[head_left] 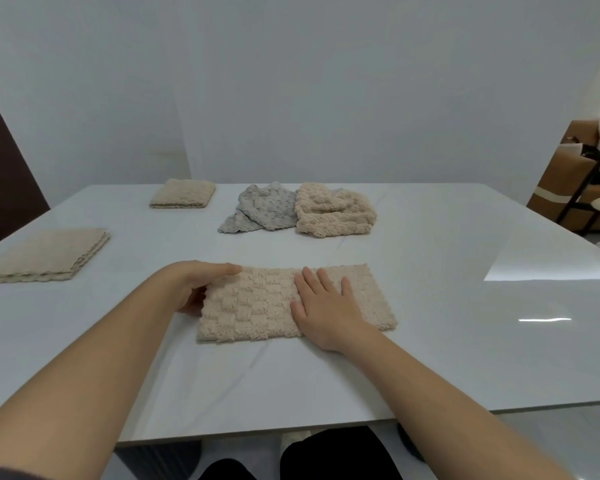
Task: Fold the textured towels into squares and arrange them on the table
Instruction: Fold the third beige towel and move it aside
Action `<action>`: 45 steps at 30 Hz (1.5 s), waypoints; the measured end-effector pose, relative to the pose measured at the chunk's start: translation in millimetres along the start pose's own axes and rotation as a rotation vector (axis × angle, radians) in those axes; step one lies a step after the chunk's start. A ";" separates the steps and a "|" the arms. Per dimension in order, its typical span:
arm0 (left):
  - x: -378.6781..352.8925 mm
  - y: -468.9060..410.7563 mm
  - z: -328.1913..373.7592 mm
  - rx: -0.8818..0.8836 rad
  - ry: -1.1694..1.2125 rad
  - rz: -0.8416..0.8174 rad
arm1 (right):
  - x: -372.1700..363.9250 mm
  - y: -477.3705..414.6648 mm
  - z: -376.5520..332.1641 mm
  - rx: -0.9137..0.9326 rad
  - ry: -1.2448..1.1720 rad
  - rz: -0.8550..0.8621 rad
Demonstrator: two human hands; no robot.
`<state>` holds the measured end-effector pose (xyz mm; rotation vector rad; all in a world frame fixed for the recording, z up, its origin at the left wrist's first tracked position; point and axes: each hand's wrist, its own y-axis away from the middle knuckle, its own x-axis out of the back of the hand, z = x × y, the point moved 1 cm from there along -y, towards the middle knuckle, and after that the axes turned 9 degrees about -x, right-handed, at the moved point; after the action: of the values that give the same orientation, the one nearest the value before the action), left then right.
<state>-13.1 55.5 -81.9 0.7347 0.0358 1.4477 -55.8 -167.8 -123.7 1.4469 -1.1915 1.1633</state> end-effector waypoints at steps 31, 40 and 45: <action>-104.8 44.8 40.8 -0.873 -0.183 0.292 | 50.0 -5.1 66.3 -0.421 -1.187 -0.091; -133.4 27.0 17.1 -0.805 -0.875 0.034 | 31.3 0.5 68.9 -0.321 -0.352 0.260; -129.4 20.6 18.1 -0.775 -0.812 0.055 | 16.9 4.8 66.9 -0.264 -0.184 0.410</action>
<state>-44.2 -69.9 -110.0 0.6134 -1.1117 0.9941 -51.2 -236.4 -116.8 1.1581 -1.7603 1.1012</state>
